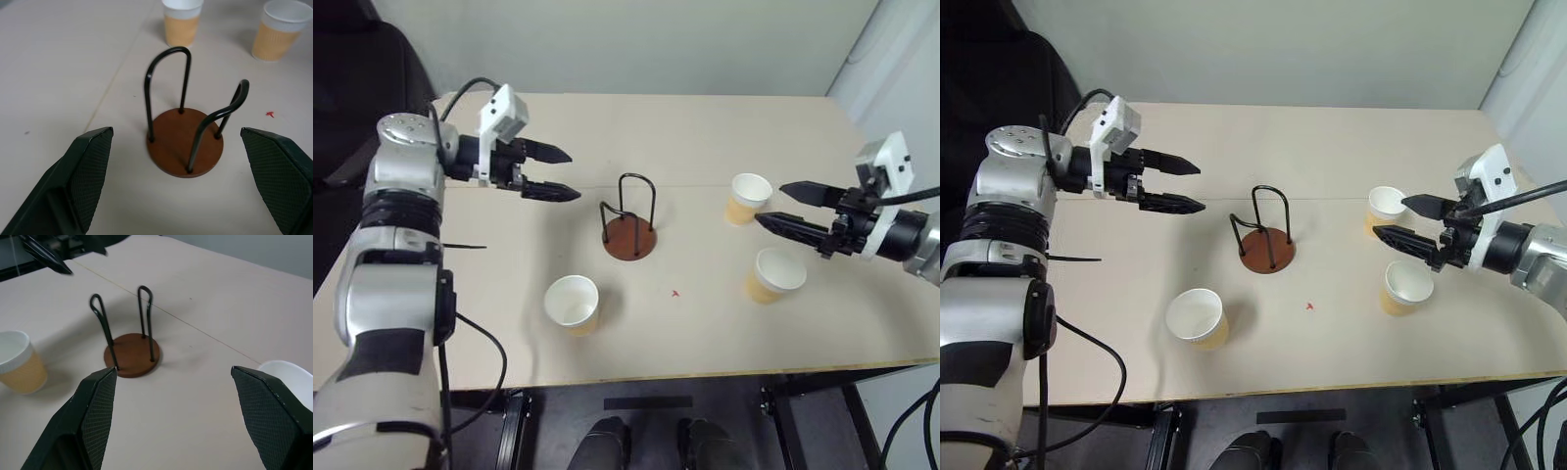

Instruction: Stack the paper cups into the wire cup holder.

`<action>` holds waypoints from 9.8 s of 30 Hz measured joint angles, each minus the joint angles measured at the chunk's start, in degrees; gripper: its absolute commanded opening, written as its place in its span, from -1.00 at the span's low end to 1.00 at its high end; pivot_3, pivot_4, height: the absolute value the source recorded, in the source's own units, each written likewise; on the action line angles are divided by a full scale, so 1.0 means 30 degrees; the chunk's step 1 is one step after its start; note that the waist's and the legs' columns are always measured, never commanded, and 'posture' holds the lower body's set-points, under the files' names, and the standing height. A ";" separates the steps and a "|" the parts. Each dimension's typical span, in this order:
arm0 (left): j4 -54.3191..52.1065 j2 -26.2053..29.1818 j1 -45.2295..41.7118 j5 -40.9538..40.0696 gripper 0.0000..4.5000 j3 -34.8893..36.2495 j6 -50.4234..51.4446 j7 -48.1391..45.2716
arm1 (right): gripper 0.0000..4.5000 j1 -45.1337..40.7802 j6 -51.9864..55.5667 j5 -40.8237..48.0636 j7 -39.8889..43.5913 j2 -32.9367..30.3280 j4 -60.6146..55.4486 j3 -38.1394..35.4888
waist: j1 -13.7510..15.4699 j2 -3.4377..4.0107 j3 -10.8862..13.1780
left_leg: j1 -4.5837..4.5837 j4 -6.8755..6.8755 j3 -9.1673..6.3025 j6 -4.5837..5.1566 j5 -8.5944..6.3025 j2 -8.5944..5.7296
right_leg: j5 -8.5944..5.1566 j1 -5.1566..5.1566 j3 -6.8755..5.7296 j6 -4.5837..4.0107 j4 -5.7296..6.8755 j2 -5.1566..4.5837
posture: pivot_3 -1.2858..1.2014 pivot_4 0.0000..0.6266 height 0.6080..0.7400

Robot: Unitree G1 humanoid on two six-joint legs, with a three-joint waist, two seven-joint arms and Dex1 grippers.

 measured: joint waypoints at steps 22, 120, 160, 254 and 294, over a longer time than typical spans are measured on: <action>-0.3102 -0.0801 0.5222 -0.0813 0.99 0.0311 -0.0621 0.2431 | 0.68 -0.1468 0.0491 -0.0425 -0.0230 -0.0598 0.1037 0.0755 | -0.0053 0.0001 -0.0001 | -0.0024 0.0135 -0.0001 0.0008 0.0005 -0.0005 | -0.0003 -0.0006 -0.0011 0.0017 0.0099 0.0007 | 0.03 -0.52 1.00; -0.5334 -0.4897 0.4321 -0.1419 -0.98 -0.2411 -0.0382 -0.0030 | 0.68 0.3766 0.2772 0.2777 0.1107 -0.4357 -0.1509 -0.5353 | 0.0302 0.0000 0.0000 | 0.0012 0.0249 0.0037 0.0023 -0.0004 -0.0015 | -0.0016 0.0027 0.0024 0.0044 0.0278 -0.0009 | 0.03 -0.52 1.00; -0.8069 -0.2879 0.0646 -0.7902 -0.98 -0.9027 0.1770 -0.0148 | 0.68 0.4590 0.2989 0.2974 0.1241 -0.5089 -0.1297 -0.5622 | 0.0330 0.0000 0.0000 | 0.0007 0.0242 0.0040 0.0031 -0.0008 -0.0016 | -0.0023 0.0032 0.0026 0.0057 0.0265 -0.0020 | 0.03 -0.52 1.00; -0.2132 -0.4400 0.0544 -0.2893 0.47 -0.7464 -0.5584 -0.0162 | 0.68 0.4998 0.2255 0.5162 0.0558 -0.5717 -0.2769 -0.5234 | 0.0357 0.0000 0.0000 | 0.0009 0.0261 0.0053 0.0053 -0.0020 -0.0021 | -0.0049 0.0039 0.0034 0.0099 0.0294 -0.0019 | 0.03 -0.52 1.00; -0.7193 -0.0729 0.2462 -0.3285 0.47 -0.2320 0.0309 -0.0201 | 0.68 -0.8498 -0.8918 -1.3765 0.5641 0.0075 1.2342 1.1696 | -0.0157 0.0002 0.0000 | -0.0040 0.0241 0.0032 0.0070 -0.0011 -0.0015 | -0.0037 -0.0044 0.0020 0.0075 0.0278 -0.0024 | 0.03 -0.52 1.00</action>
